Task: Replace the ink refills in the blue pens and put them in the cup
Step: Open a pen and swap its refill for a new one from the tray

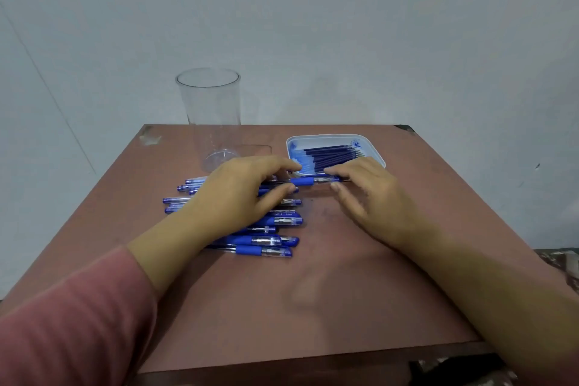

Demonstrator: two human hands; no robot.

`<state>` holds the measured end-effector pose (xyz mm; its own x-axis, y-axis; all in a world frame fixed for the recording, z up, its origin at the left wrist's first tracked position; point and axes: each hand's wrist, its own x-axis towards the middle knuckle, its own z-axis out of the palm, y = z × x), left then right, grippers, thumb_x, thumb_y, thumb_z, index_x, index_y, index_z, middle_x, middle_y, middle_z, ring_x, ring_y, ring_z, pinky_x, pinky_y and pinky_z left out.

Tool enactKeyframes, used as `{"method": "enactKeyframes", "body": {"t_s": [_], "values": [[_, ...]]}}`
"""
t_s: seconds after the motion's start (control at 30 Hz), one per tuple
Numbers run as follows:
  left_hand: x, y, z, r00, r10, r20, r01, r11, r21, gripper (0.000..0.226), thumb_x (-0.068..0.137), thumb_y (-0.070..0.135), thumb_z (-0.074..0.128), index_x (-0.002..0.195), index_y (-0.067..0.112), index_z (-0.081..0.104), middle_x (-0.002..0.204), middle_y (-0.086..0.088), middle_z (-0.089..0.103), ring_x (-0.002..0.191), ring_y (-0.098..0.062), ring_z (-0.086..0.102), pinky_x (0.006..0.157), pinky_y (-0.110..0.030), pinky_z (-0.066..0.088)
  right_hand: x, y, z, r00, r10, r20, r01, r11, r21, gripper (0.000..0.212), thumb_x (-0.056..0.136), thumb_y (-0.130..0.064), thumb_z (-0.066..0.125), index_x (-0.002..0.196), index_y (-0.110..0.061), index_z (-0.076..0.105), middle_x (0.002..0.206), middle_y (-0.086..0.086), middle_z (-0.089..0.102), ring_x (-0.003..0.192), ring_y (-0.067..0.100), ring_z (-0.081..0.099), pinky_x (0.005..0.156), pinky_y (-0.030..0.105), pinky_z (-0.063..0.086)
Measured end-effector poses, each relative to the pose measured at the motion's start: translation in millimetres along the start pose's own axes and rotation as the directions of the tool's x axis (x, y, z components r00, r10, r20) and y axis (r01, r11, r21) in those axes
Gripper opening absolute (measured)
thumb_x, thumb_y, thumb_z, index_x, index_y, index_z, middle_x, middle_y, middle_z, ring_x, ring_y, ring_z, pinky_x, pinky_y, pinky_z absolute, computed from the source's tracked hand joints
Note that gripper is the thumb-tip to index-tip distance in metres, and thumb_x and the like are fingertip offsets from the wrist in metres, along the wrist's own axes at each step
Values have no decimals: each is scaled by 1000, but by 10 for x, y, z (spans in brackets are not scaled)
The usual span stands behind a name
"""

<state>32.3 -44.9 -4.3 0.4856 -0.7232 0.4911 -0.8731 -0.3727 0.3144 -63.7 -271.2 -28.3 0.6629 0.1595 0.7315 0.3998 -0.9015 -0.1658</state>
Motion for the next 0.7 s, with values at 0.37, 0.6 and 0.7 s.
{"method": "enactKeyframes", "body": {"t_s": [0.37, 0.6, 0.7], "values": [[-70, -74, 3, 994, 101, -39, -103, 993, -63, 30, 88, 53, 57, 113, 38, 62, 99, 23, 62, 78, -7, 60, 68, -28, 51, 25, -117, 127, 986, -146, -80, 143, 989, -34, 20, 90, -10, 66, 106, 2, 69, 93, 10, 68, 78, 27, 61, 81, 26, 46], [-83, -60, 69, 995, 82, -53, -89, 987, -134, 21, 87, 37, 64, 108, 34, 65, 95, 29, 59, 81, 12, 53, 71, -10, 43, 24, -148, 114, 991, -103, -83, 101, 995, -22, 19, 90, -17, 65, 99, -1, 70, 88, 8, 69, 76, 26, 62, 76, 30, 48], [-91, -46, 76, 999, 39, -15, -41, 987, -153, 20, 89, 42, 55, 109, 41, 60, 97, 32, 59, 82, 10, 54, 70, -14, 44, 36, -147, 120, 993, -100, -68, 97, 994, -40, 19, 90, -19, 64, 97, -2, 70, 89, 6, 69, 79, 22, 60, 79, 25, 46]]}}
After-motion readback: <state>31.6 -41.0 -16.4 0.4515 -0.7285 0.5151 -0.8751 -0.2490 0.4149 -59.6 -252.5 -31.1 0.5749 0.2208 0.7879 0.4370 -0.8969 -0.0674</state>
